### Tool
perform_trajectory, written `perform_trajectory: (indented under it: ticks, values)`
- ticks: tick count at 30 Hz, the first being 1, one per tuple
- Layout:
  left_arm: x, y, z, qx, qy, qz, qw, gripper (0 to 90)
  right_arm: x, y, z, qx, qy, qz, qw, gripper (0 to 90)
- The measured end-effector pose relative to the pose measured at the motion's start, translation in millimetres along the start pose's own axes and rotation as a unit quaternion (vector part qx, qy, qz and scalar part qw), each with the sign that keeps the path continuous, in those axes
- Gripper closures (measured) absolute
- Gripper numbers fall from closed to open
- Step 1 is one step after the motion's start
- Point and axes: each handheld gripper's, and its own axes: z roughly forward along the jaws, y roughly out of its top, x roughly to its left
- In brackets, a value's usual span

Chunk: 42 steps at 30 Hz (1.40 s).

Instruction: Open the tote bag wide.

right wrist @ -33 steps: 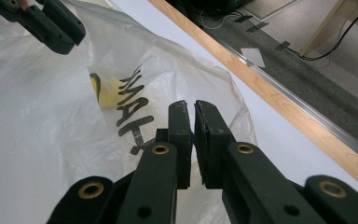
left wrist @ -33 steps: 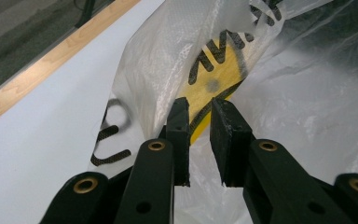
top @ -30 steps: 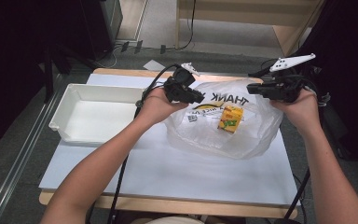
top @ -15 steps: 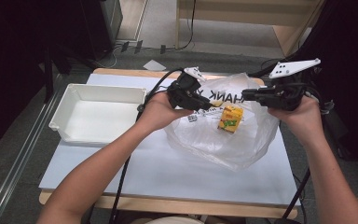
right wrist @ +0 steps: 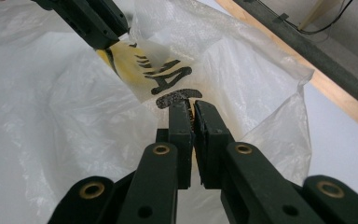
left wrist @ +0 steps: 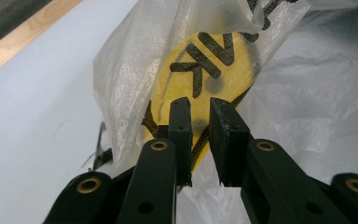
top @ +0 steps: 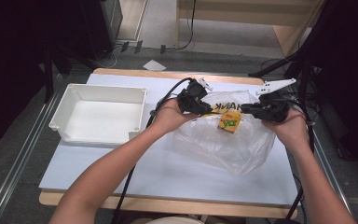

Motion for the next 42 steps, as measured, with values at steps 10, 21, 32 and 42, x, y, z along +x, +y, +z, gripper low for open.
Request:
perform_trajectory:
  ticks: [10, 21, 32, 42]
  values:
    - [9.6, -1.0, 23.7, -0.001, 0.012, -0.012, 0.9999, 80.8, -18.0, -18.1, 22.6, -0.006, -0.024, 0.031, 0.9992, 89.5]
    - [-0.3, 0.7, 3.6, -0.034, -0.015, 0.010, 0.9993, 81.4, -25.5, -19.5, 41.9, -0.014, -0.034, 0.051, 0.9980, 90.0]
    - [1.1, -3.6, 23.3, -0.025, -0.009, 0.021, 0.9994, 81.4, -40.0, -20.2, 59.8, -0.017, -0.062, 0.068, 0.9956, 90.0]
    - [28.4, -12.3, 60.0, -0.009, 0.030, -0.022, 0.9993, 82.0, -52.2, -34.0, 78.2, -0.016, -0.068, 0.098, 0.9927, 90.0]
